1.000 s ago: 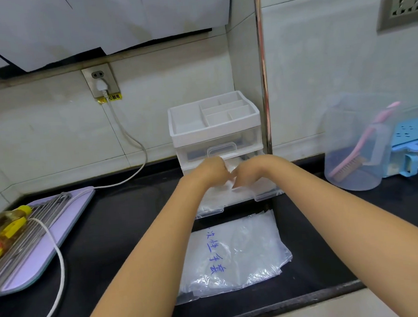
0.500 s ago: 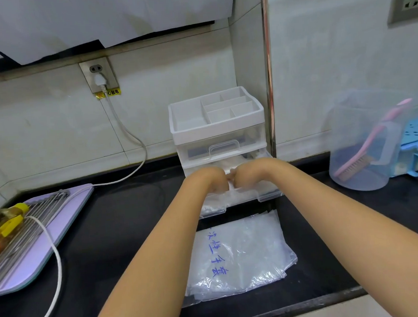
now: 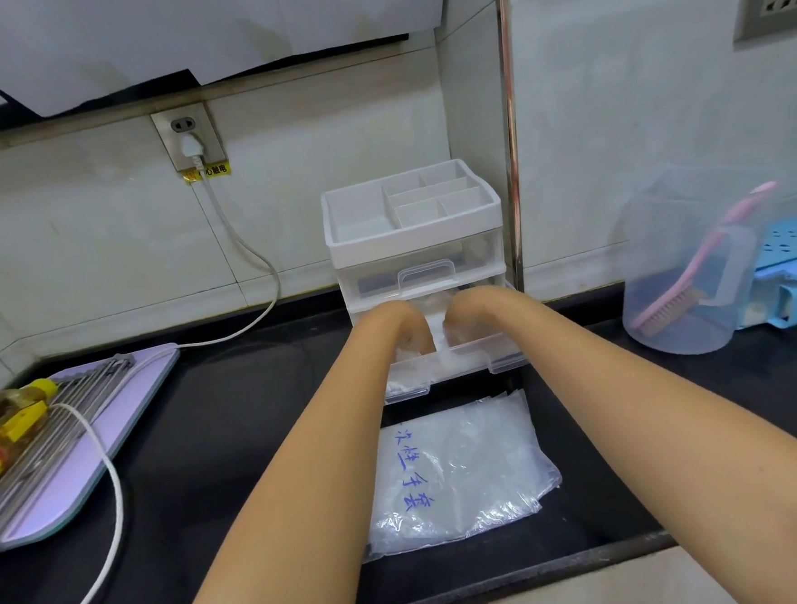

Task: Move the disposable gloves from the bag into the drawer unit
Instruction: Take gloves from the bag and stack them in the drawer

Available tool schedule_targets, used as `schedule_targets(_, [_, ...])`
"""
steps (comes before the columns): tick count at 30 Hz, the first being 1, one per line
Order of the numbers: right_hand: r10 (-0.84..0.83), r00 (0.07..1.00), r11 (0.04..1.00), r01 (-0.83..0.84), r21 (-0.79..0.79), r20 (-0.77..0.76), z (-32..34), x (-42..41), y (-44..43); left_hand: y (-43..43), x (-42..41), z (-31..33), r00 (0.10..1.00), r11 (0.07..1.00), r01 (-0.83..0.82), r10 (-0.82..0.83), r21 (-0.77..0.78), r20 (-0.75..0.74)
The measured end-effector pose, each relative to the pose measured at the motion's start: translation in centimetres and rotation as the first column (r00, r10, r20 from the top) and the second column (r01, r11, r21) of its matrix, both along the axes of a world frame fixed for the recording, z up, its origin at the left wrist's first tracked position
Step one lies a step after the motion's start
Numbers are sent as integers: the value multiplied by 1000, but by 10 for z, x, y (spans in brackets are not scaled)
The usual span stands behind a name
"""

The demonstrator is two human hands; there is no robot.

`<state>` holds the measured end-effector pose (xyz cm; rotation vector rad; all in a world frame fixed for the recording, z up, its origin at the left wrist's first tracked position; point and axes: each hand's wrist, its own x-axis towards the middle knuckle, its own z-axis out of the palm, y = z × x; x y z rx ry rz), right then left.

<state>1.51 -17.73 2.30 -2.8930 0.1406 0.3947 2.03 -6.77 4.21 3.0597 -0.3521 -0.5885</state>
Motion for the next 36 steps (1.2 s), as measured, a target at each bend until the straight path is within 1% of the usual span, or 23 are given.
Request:
schedule_targets(3, [-46, 995, 986, 31, 162, 92, 5, -8, -9, 2, -5, 0, 1000, 999, -15, 15, -30, 17])
schedule_targets(5, [-72, 988, 951, 26, 309, 138, 12, -18, -17, 6, -5, -2, 999, 998, -21, 24, -65, 46])
schedule_targets(7, [-88, 978, 868, -16, 496, 187, 19, -37, -25, 11, -8, -3, 996, 991, -25, 35, -128, 79])
schedule_targets(9, [-118, 960, 744, -85, 662, 255, 26, -62, -33, 15, -14, -1, 990, 982, -12, 39, -190, 138])
schedule_targets(10, [-136, 948, 697, -114, 708, 287, 28, -76, -38, 17, -19, 0, 983, 969, 3, 43, -249, 179])
schedule_targets(11, [-159, 935, 670, -134, 731, 317, 27, -89, -42, 20, -26, 1, 974, 938, 13, 67, -347, 218])
schedule_targets(13, [-209, 912, 656, -137, 742, 353, 23, -111, -50, 27, -49, 1, 944, 829, 64, 130, -555, 304])
schedule_targets(15, [-266, 897, 669, -91, 738, 352, 11, -128, -57, 32, -79, -5, 911, 731, 144, 165, -666, 378])
schedule_targets(17, [-321, 885, 693, -21, 720, 336, -5, -142, -62, 33, -104, -18, 915, 655, 181, 162, -734, 370])
schedule_targets(20, [-378, 878, 708, 69, 703, 295, -34, -160, -65, 26, -128, -49, 942, 608, 181, 118, -773, 313])
schedule_targets(22, [-422, 874, 693, 137, 708, 243, -53, -170, -64, 20, -137, -72, 953, 581, 201, 70, -788, 295])
schedule_targets(24, [-458, 870, 670, 201, 715, 185, -71, -178, -61, 13, -143, -93, 959, 576, 215, 30, -789, 283])
schedule_targets(26, [-469, 871, 646, 228, 729, 144, -87, -184, -56, 9, -148, -111, 955, 579, 238, 5, -780, 296])
schedule_targets(29, [-471, 866, 619, 190, 762, 167, -103, -191, -45, 4, -156, -130, 947, 574, 271, -13, -773, 322])
schedule_targets(32, [-448, 866, 640, 136, 757, 223, -109, -193, -36, 1, -159, -141, 921, 581, 333, -29, -742, 390])
schedule_targets(36, [-434, 860, 689, 123, 714, 270, -115, -192, -34, -1, -158, -150, 899, 635, 366, -52, -681, 435])
